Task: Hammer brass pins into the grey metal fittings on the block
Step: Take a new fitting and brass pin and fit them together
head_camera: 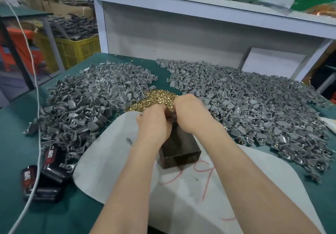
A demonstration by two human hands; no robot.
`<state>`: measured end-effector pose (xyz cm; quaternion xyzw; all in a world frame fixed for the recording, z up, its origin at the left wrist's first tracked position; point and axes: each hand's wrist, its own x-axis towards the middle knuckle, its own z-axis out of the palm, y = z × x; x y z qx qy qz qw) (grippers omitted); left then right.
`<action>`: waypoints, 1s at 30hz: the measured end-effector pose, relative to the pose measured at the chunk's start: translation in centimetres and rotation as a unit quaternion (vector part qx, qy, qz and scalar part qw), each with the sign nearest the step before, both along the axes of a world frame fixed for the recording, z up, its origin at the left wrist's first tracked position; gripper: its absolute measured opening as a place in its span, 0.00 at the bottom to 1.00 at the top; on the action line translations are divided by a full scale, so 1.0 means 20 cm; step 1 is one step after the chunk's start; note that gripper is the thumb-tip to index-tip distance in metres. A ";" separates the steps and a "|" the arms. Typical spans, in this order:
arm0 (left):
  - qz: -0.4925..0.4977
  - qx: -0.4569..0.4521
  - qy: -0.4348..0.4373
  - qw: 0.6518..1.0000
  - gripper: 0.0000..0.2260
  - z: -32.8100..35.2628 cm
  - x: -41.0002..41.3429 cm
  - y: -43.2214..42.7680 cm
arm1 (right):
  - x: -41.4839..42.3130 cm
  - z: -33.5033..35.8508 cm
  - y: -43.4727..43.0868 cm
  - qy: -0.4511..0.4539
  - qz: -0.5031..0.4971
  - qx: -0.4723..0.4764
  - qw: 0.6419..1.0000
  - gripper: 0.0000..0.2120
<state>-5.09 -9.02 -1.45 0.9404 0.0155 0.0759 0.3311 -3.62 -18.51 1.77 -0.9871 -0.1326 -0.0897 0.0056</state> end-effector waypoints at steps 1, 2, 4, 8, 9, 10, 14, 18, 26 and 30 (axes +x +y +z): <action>0.000 0.004 0.004 1.000 0.07 0.00 0.00 0.00 | 0.00 0.01 0.01 -0.002 0.003 -0.010 1.000 0.10; -0.001 0.007 0.005 1.000 0.06 0.01 0.00 0.00 | 0.00 0.02 0.02 -0.003 0.005 -0.018 1.000 0.10; -0.004 0.011 0.001 1.000 0.04 0.01 0.00 0.00 | -0.01 0.02 0.02 0.000 0.004 -0.029 1.000 0.10; -0.005 0.005 -0.002 1.000 0.05 0.01 -0.01 0.00 | 0.01 0.00 -0.02 0.018 0.017 0.020 1.000 0.09; -0.004 -0.003 -0.006 1.000 0.05 0.01 -0.01 0.00 | 0.02 -0.01 -0.05 0.033 0.018 0.057 0.998 0.08; -0.003 -0.011 -0.011 1.000 0.04 0.01 -0.01 0.00 | 0.02 -0.02 -0.09 0.054 0.015 0.108 0.993 0.07; -0.002 -0.027 -0.019 0.999 0.03 0.00 -0.02 0.00 | 0.01 -0.04 -0.20 0.070 -0.024 0.272 0.959 0.09; 0.000 -0.025 -0.018 1.000 0.03 0.00 -0.01 0.01 | 0.00 -0.07 -0.17 0.032 -0.017 0.271 0.962 0.06; -0.005 -0.024 -0.017 1.000 0.04 0.00 -0.01 0.01 | 0.00 -0.09 -0.09 0.013 -0.021 0.198 0.980 0.06; -0.005 -0.034 -0.022 0.999 0.03 0.00 -0.02 0.00 | 0.00 -0.11 -0.09 0.009 -0.035 0.211 0.977 0.06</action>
